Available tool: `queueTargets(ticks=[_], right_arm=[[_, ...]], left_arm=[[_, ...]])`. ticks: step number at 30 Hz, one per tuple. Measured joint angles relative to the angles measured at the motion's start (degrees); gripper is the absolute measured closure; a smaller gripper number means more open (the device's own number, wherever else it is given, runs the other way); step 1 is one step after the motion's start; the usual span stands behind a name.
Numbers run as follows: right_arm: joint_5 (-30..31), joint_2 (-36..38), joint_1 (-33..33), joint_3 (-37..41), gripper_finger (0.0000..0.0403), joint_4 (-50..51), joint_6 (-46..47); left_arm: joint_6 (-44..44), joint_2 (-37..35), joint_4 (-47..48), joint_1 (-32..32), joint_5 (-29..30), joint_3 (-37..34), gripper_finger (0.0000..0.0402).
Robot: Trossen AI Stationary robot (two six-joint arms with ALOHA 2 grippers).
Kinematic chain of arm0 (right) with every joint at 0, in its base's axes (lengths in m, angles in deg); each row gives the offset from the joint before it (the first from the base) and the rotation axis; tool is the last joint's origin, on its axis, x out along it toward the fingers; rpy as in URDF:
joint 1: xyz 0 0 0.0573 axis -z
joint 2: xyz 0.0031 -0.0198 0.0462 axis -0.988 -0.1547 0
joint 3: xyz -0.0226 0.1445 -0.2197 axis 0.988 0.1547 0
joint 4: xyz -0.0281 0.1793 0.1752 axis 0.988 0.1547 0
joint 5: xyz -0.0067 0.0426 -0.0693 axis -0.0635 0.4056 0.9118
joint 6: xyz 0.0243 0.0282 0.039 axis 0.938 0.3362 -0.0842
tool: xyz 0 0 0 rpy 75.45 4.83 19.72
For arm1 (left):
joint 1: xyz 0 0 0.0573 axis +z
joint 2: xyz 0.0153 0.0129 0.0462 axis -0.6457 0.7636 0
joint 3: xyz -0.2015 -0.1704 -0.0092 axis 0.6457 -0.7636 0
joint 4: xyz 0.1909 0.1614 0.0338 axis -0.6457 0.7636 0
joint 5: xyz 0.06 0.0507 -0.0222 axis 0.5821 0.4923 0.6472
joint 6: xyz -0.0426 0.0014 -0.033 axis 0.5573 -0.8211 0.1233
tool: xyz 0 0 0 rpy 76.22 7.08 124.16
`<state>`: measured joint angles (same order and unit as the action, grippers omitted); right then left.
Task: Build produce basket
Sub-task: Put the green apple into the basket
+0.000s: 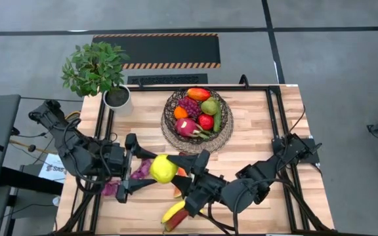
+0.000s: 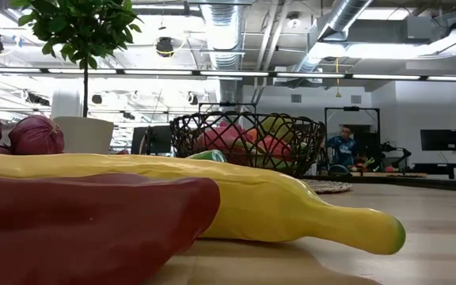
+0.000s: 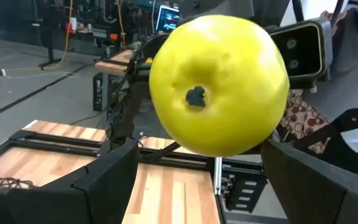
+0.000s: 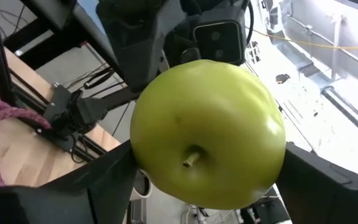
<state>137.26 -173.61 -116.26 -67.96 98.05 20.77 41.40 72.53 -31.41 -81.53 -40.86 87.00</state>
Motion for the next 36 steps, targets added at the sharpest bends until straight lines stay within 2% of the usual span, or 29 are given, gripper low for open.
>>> queueTargets(ticks=[8, 15, 20, 24, 32, 36], right_arm=[[2.1, 2.0, -0.1, 0.1, 0.0059, 0.1, 6.4], [2.5, 6.8, 1.6, 0.1, 0.0057, 1.4, 24.8], [1.6, 10.7, 4.9, 0.1, 0.0059, 11.3, 42.3], [-4.2, 11.8, 8.6, 0.1, 0.0059, 20.5, 54.2], [-10.7, 10.4, 17.0, 0.1, 0.0057, 35.0, 63.8], [-13.0, 8.9, 22.0, 0.2, 0.0058, 40.3, 65.5]], left_arm=[[0.2, 0.0, 4.0, -1.6, 0.2, 0.0, 0.0081], [0.6, -0.1, 5.4, -3.4, 0.1, 0.1, 0.0081], [0.9, -0.1, 5.9, -4.7, 0.1, 0.1, 0.0081], [2.6, -0.1, 8.4, -5.4, 0.3, 0.1, 0.0081], [8.0, -0.2, 16.0, -7.2, 4.5, 0.1, 0.0081], [10.3, -0.2, 17.9, -8.3, 5.9, 0.1, 0.0081]])
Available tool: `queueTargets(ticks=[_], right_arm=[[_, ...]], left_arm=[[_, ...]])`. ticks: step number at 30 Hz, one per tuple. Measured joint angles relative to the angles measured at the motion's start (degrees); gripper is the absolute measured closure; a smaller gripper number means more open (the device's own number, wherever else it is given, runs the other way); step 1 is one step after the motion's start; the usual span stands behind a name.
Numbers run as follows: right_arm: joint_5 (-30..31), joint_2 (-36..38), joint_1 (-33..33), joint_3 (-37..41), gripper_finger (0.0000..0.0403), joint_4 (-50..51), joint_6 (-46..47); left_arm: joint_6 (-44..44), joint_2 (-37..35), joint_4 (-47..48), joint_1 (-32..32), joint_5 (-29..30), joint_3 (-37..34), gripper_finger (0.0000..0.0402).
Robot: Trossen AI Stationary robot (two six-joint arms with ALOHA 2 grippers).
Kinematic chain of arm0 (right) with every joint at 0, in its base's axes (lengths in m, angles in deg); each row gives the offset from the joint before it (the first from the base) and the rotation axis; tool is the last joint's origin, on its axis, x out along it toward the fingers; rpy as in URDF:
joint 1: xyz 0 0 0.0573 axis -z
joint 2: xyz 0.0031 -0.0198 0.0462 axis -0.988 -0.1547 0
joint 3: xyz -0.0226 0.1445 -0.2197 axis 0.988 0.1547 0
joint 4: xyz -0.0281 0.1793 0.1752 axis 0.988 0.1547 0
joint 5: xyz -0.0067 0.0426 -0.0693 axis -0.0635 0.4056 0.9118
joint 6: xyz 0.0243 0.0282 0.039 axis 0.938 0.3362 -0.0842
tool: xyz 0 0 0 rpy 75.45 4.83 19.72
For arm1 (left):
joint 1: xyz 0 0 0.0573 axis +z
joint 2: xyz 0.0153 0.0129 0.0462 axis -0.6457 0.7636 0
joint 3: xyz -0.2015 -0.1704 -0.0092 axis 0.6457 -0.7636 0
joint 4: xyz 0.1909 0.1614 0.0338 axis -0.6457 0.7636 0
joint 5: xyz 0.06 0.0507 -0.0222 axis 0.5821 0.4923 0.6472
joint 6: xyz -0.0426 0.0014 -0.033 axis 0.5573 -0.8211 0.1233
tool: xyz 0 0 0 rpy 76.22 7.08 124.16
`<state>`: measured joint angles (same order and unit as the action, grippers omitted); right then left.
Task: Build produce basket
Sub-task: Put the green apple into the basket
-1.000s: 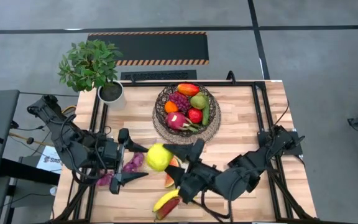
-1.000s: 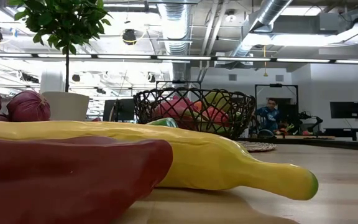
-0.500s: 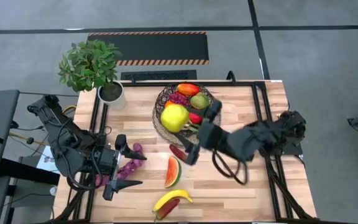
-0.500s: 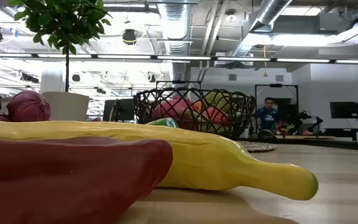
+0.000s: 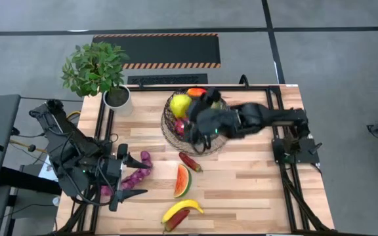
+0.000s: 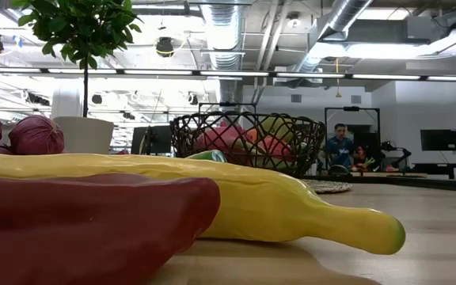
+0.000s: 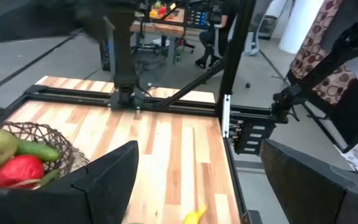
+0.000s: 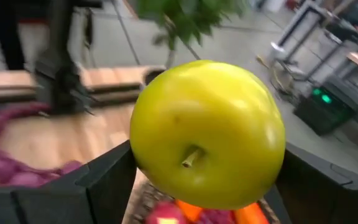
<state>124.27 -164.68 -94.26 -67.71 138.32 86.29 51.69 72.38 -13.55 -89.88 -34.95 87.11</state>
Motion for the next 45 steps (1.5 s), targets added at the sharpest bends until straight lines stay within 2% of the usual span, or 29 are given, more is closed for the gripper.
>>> queueTargets(ticks=[6, 16, 24, 31, 37, 45], right_arm=[[-3.6, -3.7, 7.9, 0.1, 0.0054, 4.1, -1.6], [-18.5, -13.4, 21.1, 0.0, 0.0054, 3.0, -5.5], [-27.2, -22.1, 28.8, 0.0, 0.0058, 2.1, -5.5], [-33.8, -26.4, 31.0, -0.1, 0.0052, 2.8, -2.5], [-34.2, -26.9, 30.2, -0.1, 0.0051, 3.1, -2.5], [-36.2, -26.6, 30.0, -0.1, 0.0029, 5.9, -2.5]], left_arm=[[1.6, 0.0, 0.6, -2.2, 0.2, 0.0, 0.0081], [3.6, -0.1, 4.3, -6.0, 4.3, 0.1, 0.0081], [10.8, -0.1, 11.9, -8.7, 9.0, 0.1, 0.0081], [15.7, -0.1, 15.1, -10.8, 11.9, 0.1, 0.0081], [16.7, -0.1, 15.5, -11.1, 12.6, 0.1, 0.0081], [16.6, 0.0, 15.6, -11.1, 12.7, 0.1, 0.0081]])
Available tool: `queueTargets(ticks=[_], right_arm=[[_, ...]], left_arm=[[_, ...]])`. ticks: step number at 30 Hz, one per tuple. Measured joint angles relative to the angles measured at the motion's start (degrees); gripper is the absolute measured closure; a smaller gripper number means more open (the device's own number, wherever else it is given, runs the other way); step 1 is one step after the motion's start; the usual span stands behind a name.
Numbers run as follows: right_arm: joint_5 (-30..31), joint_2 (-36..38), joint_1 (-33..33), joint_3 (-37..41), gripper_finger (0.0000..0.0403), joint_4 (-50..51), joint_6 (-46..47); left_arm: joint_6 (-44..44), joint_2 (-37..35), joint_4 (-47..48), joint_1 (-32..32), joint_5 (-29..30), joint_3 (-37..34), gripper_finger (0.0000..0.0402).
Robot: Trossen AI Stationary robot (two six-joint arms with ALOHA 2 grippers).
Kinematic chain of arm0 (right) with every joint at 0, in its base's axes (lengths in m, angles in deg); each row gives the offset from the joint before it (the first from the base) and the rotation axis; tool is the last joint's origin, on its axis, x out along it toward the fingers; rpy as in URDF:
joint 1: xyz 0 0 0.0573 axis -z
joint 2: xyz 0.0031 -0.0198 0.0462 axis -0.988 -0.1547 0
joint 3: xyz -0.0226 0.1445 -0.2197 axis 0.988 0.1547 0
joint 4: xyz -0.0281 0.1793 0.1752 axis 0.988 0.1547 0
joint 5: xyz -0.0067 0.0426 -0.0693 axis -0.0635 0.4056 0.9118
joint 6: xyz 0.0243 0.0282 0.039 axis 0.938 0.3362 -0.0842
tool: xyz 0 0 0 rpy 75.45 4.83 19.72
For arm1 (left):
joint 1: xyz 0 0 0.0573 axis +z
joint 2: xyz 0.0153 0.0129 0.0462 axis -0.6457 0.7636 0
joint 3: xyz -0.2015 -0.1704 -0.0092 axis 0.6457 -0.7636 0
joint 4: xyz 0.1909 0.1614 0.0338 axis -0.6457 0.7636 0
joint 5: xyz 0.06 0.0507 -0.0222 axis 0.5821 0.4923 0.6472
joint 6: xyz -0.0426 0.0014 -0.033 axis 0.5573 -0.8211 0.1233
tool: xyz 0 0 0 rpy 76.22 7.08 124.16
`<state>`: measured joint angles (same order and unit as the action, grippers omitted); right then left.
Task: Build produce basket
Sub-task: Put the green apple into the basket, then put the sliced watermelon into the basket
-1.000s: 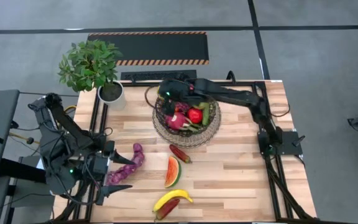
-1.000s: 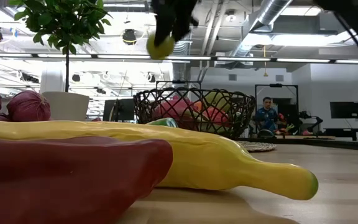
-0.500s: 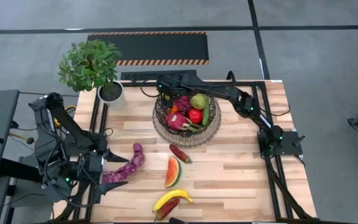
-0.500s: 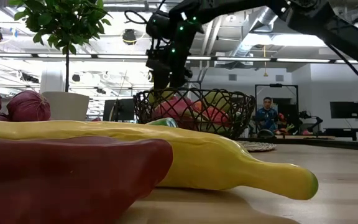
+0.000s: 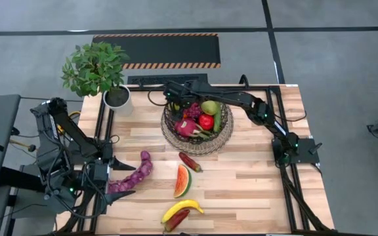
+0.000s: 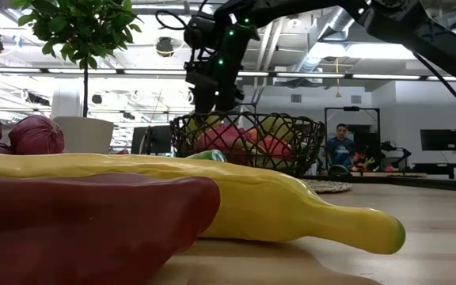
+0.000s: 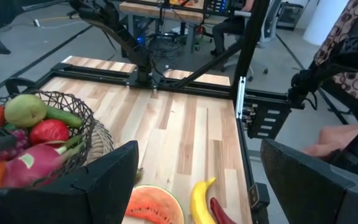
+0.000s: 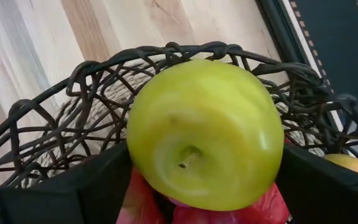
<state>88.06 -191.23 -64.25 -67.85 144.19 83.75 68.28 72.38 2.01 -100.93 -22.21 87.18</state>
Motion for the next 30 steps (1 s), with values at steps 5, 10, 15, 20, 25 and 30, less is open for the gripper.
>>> queueTargets(ticks=[5, 10, 15, 20, 25, 30], right_arm=[[-0.2, 0.0, 0.0, 0.1, 0.0007, 2.3, -1.3], [-0.2, 0.0, -0.1, 0.1, 0.0006, 3.3, -1.5], [-0.2, 0.9, -0.3, -1.1, 0.0005, 7.3, -1.5], [-0.2, 4.8, -0.9, -1.2, 0.0006, 11.1, -0.5], [-0.9, 11.7, -3.1, -1.2, 0.0004, 15.0, 2.3], [-1.1, 19.7, -8.5, -1.2, 0.0006, 20.6, 7.0]], left_arm=[[-0.1, 0.0, 0.0, 0.0, 0.1, 0.0, 0.0081], [-0.1, 0.0, 0.0, 0.0, 0.1, 0.0, 0.0081], [-0.1, 0.0, 0.0, 0.0, 0.2, 0.0, 0.0081], [-0.1, 0.0, 0.6, 0.0, 0.8, 0.0, 0.0081], [1.0, 0.0, 0.8, 0.0, 1.2, 0.0, 0.0081], [3.0, 0.0, 0.9, 0.1, 2.0, -1.3, 0.0081]])
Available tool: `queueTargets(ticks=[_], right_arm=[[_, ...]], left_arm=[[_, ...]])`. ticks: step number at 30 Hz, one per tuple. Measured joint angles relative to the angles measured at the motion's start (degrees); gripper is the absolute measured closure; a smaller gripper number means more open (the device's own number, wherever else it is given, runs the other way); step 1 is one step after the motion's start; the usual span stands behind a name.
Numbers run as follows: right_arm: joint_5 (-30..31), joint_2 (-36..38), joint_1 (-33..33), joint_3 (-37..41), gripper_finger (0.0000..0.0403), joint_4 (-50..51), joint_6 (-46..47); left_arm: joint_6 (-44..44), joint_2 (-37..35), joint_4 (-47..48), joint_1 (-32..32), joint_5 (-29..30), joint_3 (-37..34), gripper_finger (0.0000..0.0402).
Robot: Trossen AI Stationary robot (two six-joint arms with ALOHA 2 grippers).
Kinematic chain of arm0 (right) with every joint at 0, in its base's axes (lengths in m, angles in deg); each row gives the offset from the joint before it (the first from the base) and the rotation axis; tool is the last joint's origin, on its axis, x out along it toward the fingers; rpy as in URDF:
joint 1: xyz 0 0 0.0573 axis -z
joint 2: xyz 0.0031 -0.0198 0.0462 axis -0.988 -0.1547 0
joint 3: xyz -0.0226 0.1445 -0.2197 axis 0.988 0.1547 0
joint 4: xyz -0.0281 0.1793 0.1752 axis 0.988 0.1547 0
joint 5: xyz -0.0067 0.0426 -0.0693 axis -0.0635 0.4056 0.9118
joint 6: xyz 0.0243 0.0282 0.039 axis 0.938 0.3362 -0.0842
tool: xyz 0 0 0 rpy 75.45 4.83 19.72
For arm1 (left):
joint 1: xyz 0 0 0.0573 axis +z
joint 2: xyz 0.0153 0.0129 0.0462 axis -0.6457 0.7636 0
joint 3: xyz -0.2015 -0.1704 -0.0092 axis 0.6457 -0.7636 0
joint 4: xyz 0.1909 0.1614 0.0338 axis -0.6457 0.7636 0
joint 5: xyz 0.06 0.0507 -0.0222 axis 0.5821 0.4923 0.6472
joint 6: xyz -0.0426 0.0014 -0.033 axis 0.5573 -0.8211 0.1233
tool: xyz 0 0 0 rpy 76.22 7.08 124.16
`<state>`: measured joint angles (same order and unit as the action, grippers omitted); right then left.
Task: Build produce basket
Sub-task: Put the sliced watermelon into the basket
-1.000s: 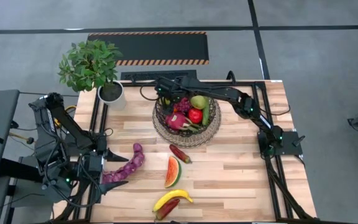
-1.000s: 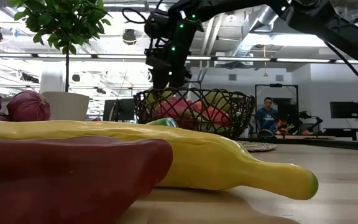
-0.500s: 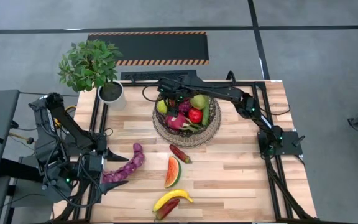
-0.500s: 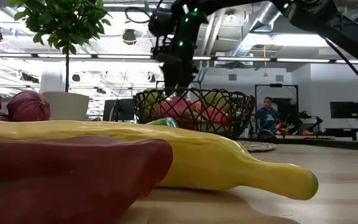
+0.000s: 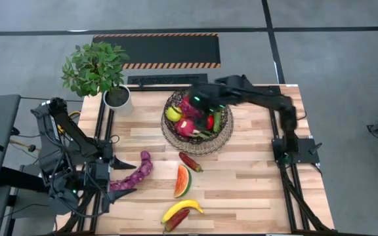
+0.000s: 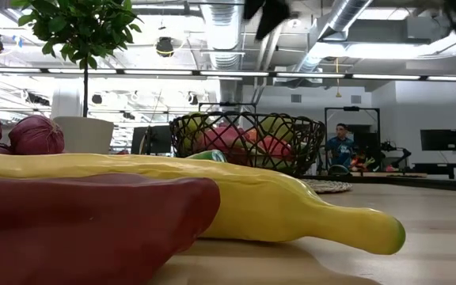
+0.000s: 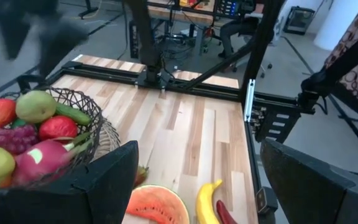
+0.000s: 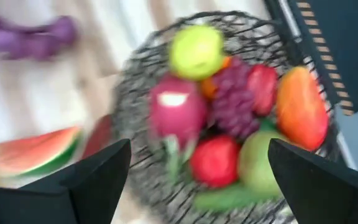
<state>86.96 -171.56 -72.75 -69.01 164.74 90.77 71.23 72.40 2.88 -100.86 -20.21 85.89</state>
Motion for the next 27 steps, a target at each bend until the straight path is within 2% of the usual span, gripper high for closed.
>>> queueTargets(ticks=[6, 11, 14, 18, 21, 27], right_arm=[[1.3, 8.2, -11.1, 0.0, 0.0006, 5.7, 11.7], [9.0, 9.4, -23.6, 0.0, 0.0009, 7.3, 20.9], [12.3, 8.7, -31.1, 0.6, 0.001, 6.7, 25.5], [19.5, 4.3, -38.8, 2.2, 0.001, 5.2, 30.3], [23.6, -0.2, -42.0, 2.2, 0.0012, 5.3, 33.3], [23.7, -7.9, -45.7, 2.3, 0.0014, 5.7, 39.9]], left_arm=[[3.2, 0.1, 0.1, 1.3, -1.8, -2.1, 0.0081], [4.0, 0.1, -2.4, 2.8, -3.5, -5.0, 0.0081], [4.1, 0.1, -4.0, 4.0, -6.6, -7.1, 0.0081], [4.4, 0.2, -7.8, 5.8, -9.3, -10.6, 0.0081], [4.2, 0.2, -11.8, 7.5, -10.7, -13.6, 0.0081], [4.1, 3.4, -21.5, 13.4, -12.8, -20.5, 0.0081]])
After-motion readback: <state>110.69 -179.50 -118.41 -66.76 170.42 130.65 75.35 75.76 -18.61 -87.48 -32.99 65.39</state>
